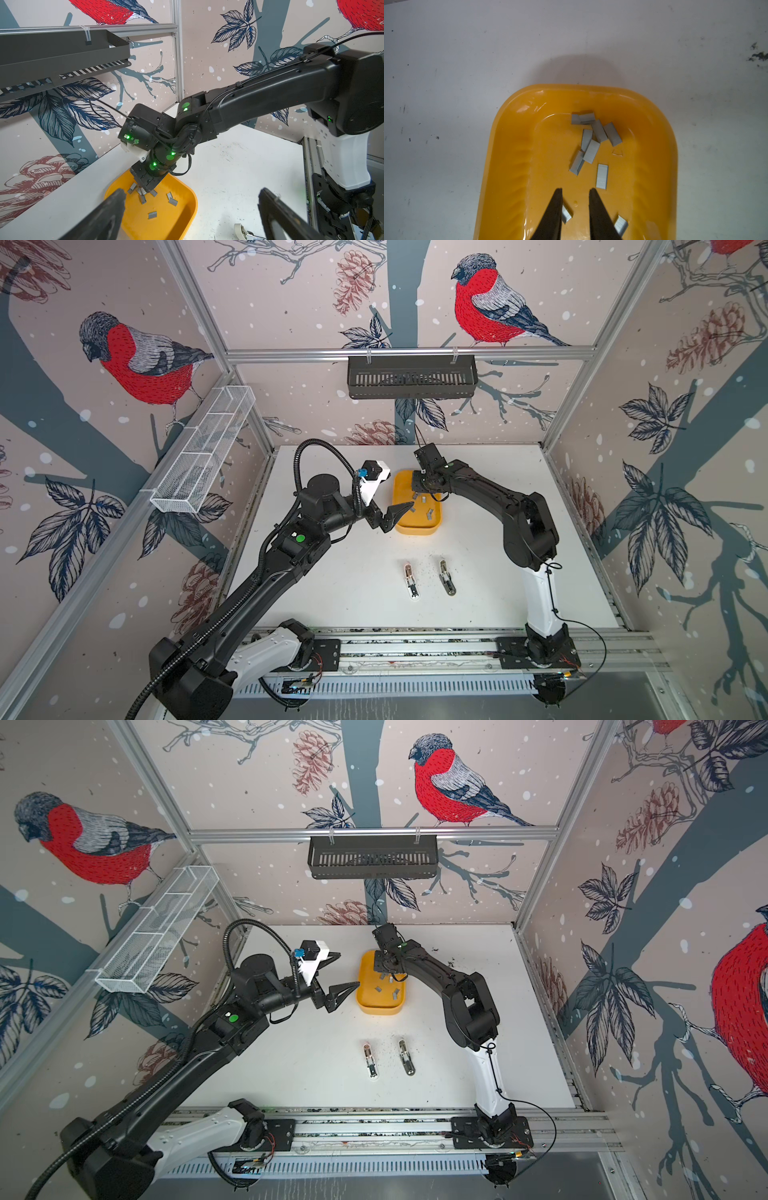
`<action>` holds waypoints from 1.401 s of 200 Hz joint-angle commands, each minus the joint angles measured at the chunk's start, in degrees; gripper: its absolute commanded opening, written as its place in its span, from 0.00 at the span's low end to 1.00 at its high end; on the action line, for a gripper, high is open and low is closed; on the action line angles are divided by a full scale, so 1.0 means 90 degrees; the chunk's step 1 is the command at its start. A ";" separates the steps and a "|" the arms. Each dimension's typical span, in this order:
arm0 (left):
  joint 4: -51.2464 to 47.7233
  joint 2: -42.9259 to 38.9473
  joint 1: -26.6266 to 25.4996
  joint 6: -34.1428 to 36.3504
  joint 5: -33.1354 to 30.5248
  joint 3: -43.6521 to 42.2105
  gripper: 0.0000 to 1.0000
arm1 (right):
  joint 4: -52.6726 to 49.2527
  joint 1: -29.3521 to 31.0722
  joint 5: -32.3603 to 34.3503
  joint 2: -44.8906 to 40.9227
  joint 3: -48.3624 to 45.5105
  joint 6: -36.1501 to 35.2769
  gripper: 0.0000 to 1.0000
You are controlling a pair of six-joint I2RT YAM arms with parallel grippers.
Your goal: Load the staples into the stapler
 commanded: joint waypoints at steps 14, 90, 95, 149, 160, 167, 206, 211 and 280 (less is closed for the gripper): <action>0.0226 0.0071 0.0012 -0.0018 0.0240 -0.0009 0.99 | -0.0269 -0.0020 0.0361 0.0346 0.0353 0.0300 0.24; 0.0196 0.0203 0.0090 -0.0067 0.0341 0.0050 0.99 | -0.0338 -0.0045 0.0423 0.0913 0.0768 0.0521 0.23; 0.0205 0.0202 0.0090 -0.0067 0.0354 0.0052 0.99 | -0.0341 -0.0045 0.0423 0.0928 0.0776 0.0519 0.24; 0.0196 0.0134 0.0110 -0.0065 0.0334 0.0051 0.99 | -0.0339 -0.0040 0.0451 0.1143 0.0909 0.0578 0.23; 0.0191 0.0123 0.0106 -0.0067 0.0344 0.0062 0.99 | -0.0349 -0.0040 0.0464 0.1189 0.0936 0.0586 0.23; 0.0204 0.0123 0.0110 -0.0076 0.0358 0.0066 0.99 | -0.0343 -0.0040 0.0445 0.1208 0.0962 0.0587 0.23; 0.0202 0.0086 0.0117 -0.0067 0.0346 0.0053 0.99 | -0.0395 -0.0040 0.0469 0.1368 0.1119 0.0626 0.22; 0.0204 0.0078 0.0126 -0.0067 0.0342 0.0063 0.99 | -0.0393 -0.0045 0.0469 0.1389 0.1121 0.0631 0.22; 0.0281 0.0089 0.0245 -0.0162 0.0496 0.0037 0.99 | -0.0533 -0.0024 0.0677 0.1484 0.1249 0.0619 0.20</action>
